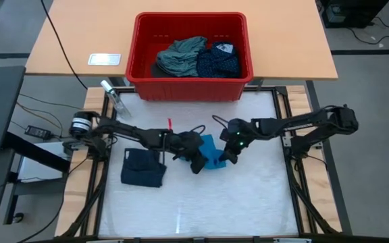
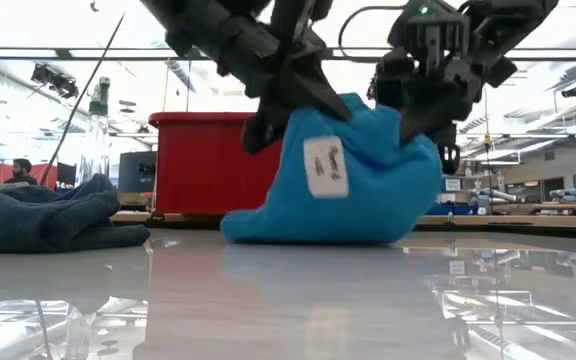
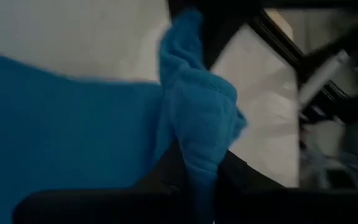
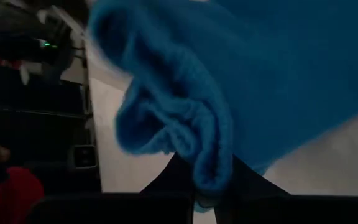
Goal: Fold laundry
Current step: Fold the light blue shorts
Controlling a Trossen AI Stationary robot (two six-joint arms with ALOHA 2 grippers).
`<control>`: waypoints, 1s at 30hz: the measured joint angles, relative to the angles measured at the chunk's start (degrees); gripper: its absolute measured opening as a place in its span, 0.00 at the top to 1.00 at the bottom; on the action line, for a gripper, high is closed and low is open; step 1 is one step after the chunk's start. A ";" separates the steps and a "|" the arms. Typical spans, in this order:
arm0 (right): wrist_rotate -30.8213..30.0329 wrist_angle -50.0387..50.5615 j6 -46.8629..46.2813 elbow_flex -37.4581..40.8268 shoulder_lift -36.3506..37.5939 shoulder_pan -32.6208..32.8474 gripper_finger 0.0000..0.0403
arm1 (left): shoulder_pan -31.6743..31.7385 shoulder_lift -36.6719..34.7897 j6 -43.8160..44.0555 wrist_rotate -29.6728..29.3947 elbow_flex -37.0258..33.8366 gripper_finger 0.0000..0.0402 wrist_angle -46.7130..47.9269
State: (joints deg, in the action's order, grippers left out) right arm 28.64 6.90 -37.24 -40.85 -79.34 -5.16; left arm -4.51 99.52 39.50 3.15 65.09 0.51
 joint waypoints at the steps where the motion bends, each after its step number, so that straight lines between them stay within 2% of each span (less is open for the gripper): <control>1: 0.01 -0.62 0.19 0.29 0.88 0.21 0.92 | -0.08 -0.82 -0.48 -2.51 0.04 0.89 1.39; 5: 0.37 -5.20 -0.55 2.28 3.43 0.61 0.93 | 0.02 -1.21 -0.69 -5.30 0.10 0.89 2.31; 9: -2.96 -8.66 -0.19 2.83 2.81 -0.60 0.93 | -0.33 -0.56 3.52 -10.52 0.14 0.89 3.43; 12: -6.02 -11.24 1.56 2.85 0.02 -2.90 0.93 | -0.88 -0.59 8.44 -15.67 0.03 0.89 5.70; 17: -6.09 -20.26 2.49 2.75 -8.00 -7.27 0.92 | -1.51 -0.58 17.37 -23.40 0.14 0.89 14.13; 19: -5.69 -24.45 1.15 2.65 -11.38 -8.71 0.89 | -1.33 -0.31 20.92 -25.50 0.14 0.89 17.05; 23: -3.53 -30.79 -4.11 2.70 -16.06 -10.41 0.83 | -0.19 -0.15 22.94 -25.96 -0.03 0.89 17.56; 28: -2.48 -28.52 -4.83 2.76 -14.73 -10.30 0.93 | 0.21 -0.05 20.44 -21.73 -0.04 0.89 15.23; 30: -1.71 -25.64 -4.32 2.76 -12.80 -10.24 0.93 | 0.02 0.88 18.68 -21.13 -0.04 0.90 12.46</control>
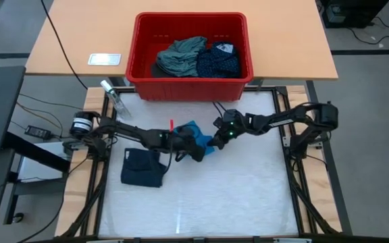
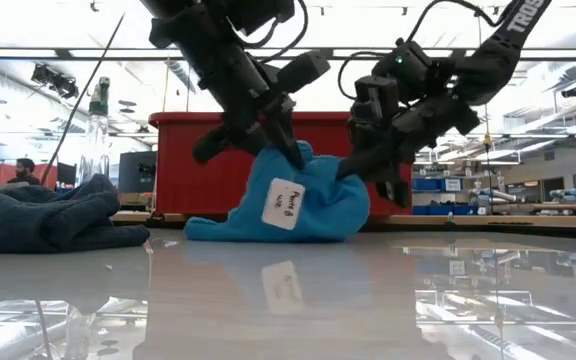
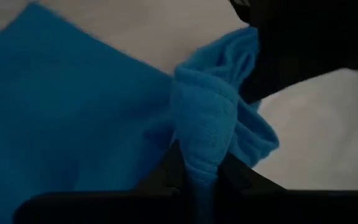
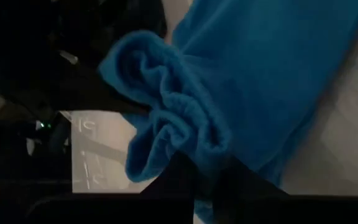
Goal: Fold laundry
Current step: Fold the light blue shorts
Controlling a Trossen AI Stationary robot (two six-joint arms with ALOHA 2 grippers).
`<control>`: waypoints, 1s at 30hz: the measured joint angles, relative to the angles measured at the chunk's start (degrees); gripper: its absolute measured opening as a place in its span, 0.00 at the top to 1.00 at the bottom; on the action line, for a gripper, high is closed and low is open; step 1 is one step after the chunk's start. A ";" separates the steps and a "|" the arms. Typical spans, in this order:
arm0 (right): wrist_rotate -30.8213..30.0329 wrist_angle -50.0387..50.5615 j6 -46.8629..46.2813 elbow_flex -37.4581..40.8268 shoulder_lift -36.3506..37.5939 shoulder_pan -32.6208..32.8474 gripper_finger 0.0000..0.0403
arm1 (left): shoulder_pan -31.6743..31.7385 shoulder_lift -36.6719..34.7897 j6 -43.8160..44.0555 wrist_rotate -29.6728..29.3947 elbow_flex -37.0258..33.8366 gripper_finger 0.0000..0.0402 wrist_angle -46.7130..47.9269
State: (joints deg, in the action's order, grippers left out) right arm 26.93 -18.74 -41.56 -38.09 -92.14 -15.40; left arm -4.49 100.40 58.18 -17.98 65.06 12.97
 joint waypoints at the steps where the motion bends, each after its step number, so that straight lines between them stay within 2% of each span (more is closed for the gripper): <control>1: 0.00 2.31 0.21 0.00 1.08 0.00 0.93 | -0.02 0.47 -0.92 1.03 -0.02 0.90 -1.57; 5: -1.18 15.06 2.42 0.02 6.31 0.71 0.93 | 0.04 4.52 -4.62 7.31 -0.02 0.90 -14.25; 9: -1.91 25.11 3.66 1.51 12.60 4.15 0.93 | -0.02 9.22 -5.57 17.49 -0.01 0.90 -28.57; 11: -1.35 25.74 1.49 4.43 16.75 7.75 0.93 | -1.12 9.69 -3.36 20.62 0.23 0.90 -29.36; 13: -0.89 21.34 -3.03 8.09 20.21 11.60 0.93 | -3.22 7.72 -2.64 21.24 0.26 0.90 -24.73; 15: -0.64 9.77 -9.29 11.22 21.39 14.22 0.93 | -5.86 3.69 -3.46 18.39 0.19 0.90 -20.78; 17: -3.98 -1.67 -11.19 12.25 19.82 14.13 0.93 | -7.60 -1.65 -5.84 11.07 0.46 0.89 -12.82; 18: -5.97 -3.83 -10.41 11.68 17.86 12.47 0.93 | -7.97 -3.54 -7.46 3.58 0.65 0.88 -5.89; 19: -9.23 -4.50 -8.93 11.06 15.55 10.50 0.93 | -8.58 -4.26 -6.91 -6.53 0.67 0.87 1.64; 20: -13.08 -5.15 -7.85 10.62 12.64 9.00 0.93 | -8.79 -4.14 -3.32 -16.41 -0.20 0.86 8.27; 21: -15.61 -6.70 -7.75 10.70 8.94 7.80 0.93 | -8.20 -3.41 1.05 -22.93 -2.51 0.84 13.05; 22: -15.70 -9.19 -7.97 11.09 5.35 6.69 0.93 | -6.86 -2.59 3.71 -23.42 -5.10 0.83 13.83; 24: -13.67 -14.54 -9.47 9.87 -1.15 5.49 0.93 | -4.00 -2.18 2.95 -16.03 -9.82 0.79 1.58; 26: -11.59 -19.60 -11.78 8.18 -4.45 5.58 0.93 | -1.56 -3.26 0.36 -7.76 -13.60 0.76 -10.49; 28: -12.43 -19.93 -13.21 7.92 -6.11 7.36 0.93 | -0.08 -3.35 -0.17 -1.12 -15.79 0.73 -12.46; 30: -14.29 -19.53 -14.63 7.53 -5.31 8.94 0.93 | 0.01 -3.80 -0.88 0.35 -15.94 0.72 -11.99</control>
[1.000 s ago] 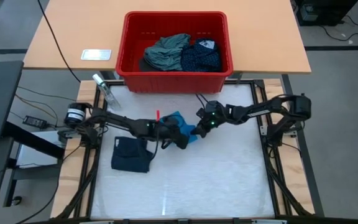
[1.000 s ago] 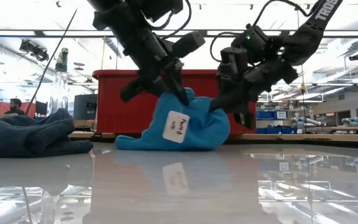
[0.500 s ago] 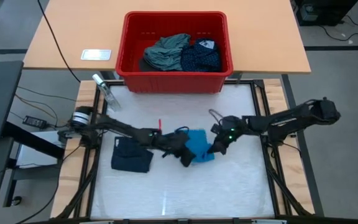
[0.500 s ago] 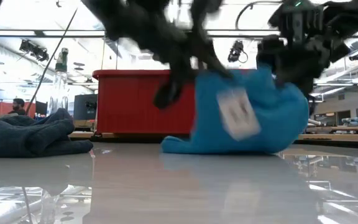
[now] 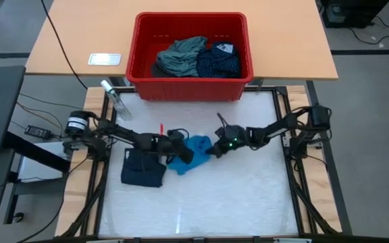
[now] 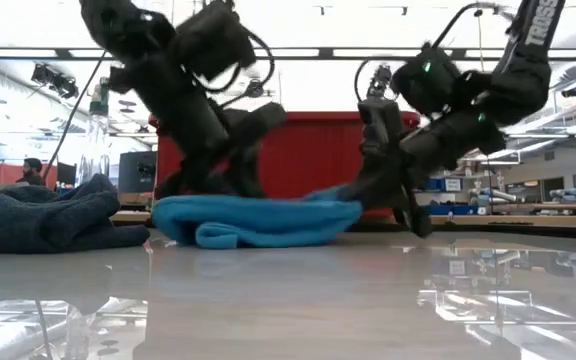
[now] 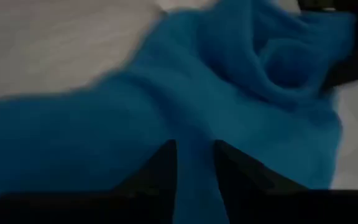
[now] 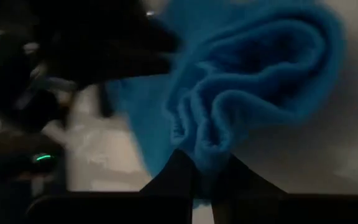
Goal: Fold laundry
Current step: Fold the light blue shorts
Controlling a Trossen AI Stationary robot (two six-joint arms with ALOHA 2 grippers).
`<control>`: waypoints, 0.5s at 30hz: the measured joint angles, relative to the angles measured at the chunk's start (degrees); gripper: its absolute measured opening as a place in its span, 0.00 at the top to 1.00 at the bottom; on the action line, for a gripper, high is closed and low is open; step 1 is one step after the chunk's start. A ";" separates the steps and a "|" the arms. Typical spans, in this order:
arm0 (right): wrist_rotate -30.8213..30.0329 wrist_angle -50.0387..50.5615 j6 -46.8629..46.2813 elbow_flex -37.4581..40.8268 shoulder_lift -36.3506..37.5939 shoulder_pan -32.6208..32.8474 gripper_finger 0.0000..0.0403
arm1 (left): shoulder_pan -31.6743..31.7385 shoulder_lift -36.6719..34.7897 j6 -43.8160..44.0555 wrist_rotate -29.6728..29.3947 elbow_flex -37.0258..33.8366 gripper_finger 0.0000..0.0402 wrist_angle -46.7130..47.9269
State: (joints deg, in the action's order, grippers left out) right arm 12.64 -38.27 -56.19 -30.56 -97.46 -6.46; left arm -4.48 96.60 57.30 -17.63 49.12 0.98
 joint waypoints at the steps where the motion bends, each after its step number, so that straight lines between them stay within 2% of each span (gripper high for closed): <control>1: -0.28 -0.85 -0.24 -0.07 1.19 0.41 0.93 | -0.02 -0.97 -0.47 0.12 0.68 0.71 -0.92; 4: -3.34 1.17 0.85 -0.11 5.05 0.40 0.93 | -0.06 -4.42 -2.43 0.09 0.97 0.71 -1.62; 7: -3.23 6.19 5.59 -0.34 10.30 0.48 0.93 | -0.02 -6.13 -7.23 -0.90 1.18 0.71 -0.54; 10: 0.44 16.68 13.18 -0.42 15.66 0.16 0.93 | 0.06 -7.33 -14.46 -2.23 2.66 0.71 -2.72; 13: 1.33 30.28 20.27 -0.18 20.41 0.58 0.93 | 0.12 -6.89 -22.64 -2.18 2.32 0.71 -4.68; 15: 2.08 33.57 25.46 -0.36 23.59 1.54 0.93 | 0.12 -6.85 -28.13 -2.11 2.18 0.69 -5.39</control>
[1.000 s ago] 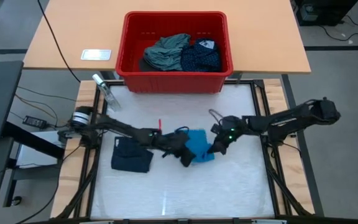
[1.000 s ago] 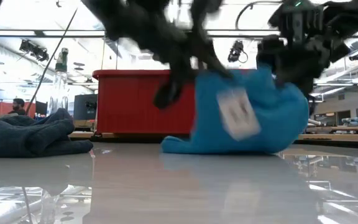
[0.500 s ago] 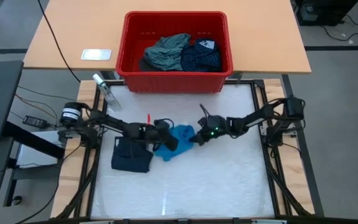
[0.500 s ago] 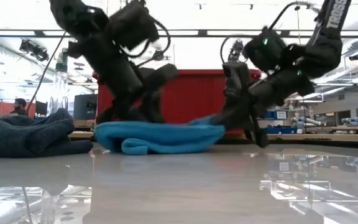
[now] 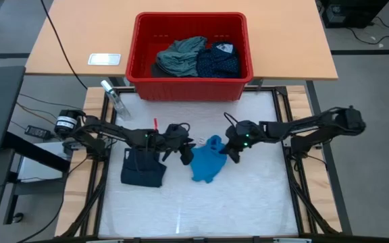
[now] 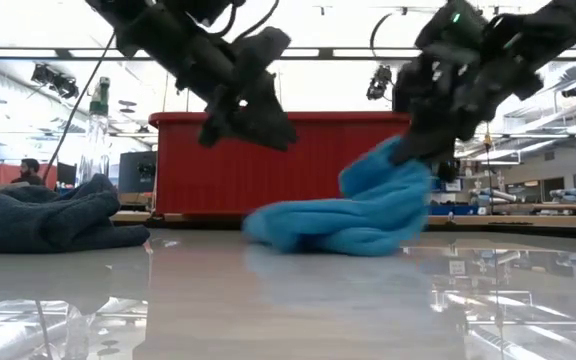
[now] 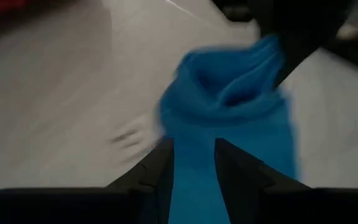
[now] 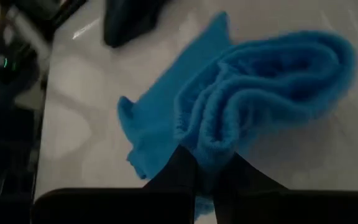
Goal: Fold laundry
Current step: Fold the light blue shorts
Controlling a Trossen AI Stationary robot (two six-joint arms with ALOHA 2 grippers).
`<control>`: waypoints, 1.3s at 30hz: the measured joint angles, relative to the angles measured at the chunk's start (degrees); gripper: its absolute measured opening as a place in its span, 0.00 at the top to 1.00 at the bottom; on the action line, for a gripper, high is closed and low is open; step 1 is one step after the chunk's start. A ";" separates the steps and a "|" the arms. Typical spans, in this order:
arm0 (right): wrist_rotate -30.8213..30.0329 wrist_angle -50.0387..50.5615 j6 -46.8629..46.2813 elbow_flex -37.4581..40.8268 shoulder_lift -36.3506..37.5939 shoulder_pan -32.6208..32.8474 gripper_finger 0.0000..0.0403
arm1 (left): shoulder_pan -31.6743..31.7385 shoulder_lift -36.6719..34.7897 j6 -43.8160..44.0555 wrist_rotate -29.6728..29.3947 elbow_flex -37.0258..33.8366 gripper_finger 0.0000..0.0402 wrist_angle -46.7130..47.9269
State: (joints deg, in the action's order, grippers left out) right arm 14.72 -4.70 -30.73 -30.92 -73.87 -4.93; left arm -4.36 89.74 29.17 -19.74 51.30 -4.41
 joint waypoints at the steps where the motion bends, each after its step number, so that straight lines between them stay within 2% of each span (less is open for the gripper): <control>1: -0.04 2.24 1.89 -0.04 1.82 0.35 0.93 | 0.02 -0.05 -1.92 0.41 0.03 0.68 -1.77; 4: 0.20 6.00 8.14 -1.19 6.22 2.04 0.93 | 0.41 -0.41 -4.61 3.41 0.14 0.60 -3.68; 7: 0.11 11.77 15.12 -6.24 9.89 4.68 0.93 | 0.45 -0.86 -6.61 8.16 0.10 0.49 -6.78; 10: -0.55 22.24 18.22 -12.74 10.86 6.08 0.93 | -0.13 -1.75 -14.94 10.60 0.26 0.37 -9.71; 14: -4.77 33.61 18.58 -21.63 10.23 7.40 0.93 | -0.58 -2.55 -24.24 11.03 0.16 0.24 -13.77; 19: -10.40 34.59 10.01 -26.43 8.40 6.94 0.93 | -0.53 -3.09 -27.50 15.01 1.27 0.14 -16.02; 23: -13.46 32.89 6.50 -27.88 7.51 7.19 0.93 | 0.35 -3.07 -33.36 14.73 2.57 0.09 -15.55; 28: -13.95 31.71 7.56 -28.35 7.43 8.09 0.93 | 2.95 -3.44 -33.17 3.84 2.96 0.06 -13.81; 30: -15.26 32.63 8.51 -28.28 7.39 9.00 0.93 | 3.81 -3.86 -32.19 3.32 2.98 0.06 -13.86; 33: -16.87 32.09 10.93 -28.28 7.43 10.20 0.93 | 3.98 -3.95 -32.51 9.59 2.98 0.06 -13.79; 36: -17.10 31.87 12.48 -28.28 7.39 10.60 0.93 | 3.81 -3.88 -36.92 16.43 2.98 0.06 -14.28; 39: -17.22 31.26 13.41 -28.28 7.41 10.58 0.93 | 4.09 -3.88 -40.53 18.41 2.98 0.06 -14.26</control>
State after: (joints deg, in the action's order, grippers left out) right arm -2.50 26.56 -17.32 -59.20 -66.46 5.65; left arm -0.26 85.86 -11.36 -1.33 54.28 -18.67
